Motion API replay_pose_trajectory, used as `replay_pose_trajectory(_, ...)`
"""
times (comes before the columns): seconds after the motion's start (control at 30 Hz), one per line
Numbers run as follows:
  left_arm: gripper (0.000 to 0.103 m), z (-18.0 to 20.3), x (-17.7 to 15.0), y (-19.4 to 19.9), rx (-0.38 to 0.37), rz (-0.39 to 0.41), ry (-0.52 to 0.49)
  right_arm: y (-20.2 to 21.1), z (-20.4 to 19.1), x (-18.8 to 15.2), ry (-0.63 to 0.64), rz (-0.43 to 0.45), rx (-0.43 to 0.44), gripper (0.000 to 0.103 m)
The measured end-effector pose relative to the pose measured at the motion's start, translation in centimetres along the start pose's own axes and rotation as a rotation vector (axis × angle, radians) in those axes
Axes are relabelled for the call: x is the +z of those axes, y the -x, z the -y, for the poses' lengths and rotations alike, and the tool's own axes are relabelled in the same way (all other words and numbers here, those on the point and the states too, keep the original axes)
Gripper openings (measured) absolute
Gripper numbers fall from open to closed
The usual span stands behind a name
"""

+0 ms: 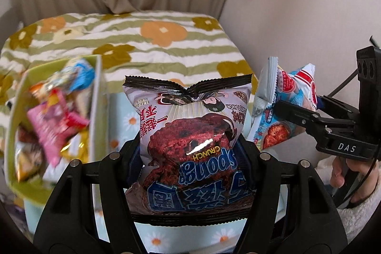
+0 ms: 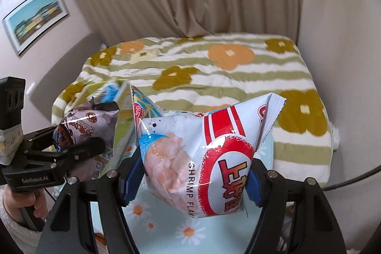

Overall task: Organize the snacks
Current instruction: 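Carry the chocolate bag with the left tool while the right tool carries the shrimp-flake bag to the box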

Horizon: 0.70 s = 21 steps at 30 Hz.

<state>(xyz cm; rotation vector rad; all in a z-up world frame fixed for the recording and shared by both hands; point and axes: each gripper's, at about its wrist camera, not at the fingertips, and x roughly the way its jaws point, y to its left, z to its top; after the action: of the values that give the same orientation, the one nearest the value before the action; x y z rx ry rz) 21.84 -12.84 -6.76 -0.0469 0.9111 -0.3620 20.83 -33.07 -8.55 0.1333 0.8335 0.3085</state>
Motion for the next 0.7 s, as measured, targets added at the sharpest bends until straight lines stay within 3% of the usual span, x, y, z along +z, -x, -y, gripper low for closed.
replay_pose_trajectory(0.37,0.063,-5.9,-3.6,9.2,0.066,0.105,0.116,2.1,-8.0,0.1,0.088,0.043,0.105,0.068)
replay_pose_trajectory(0.7,0.063,-17.1,-3.3,13.1,0.125,0.141,0.186,-1.2,-16.3,3.2,0.119,0.067,0.143,0.068)
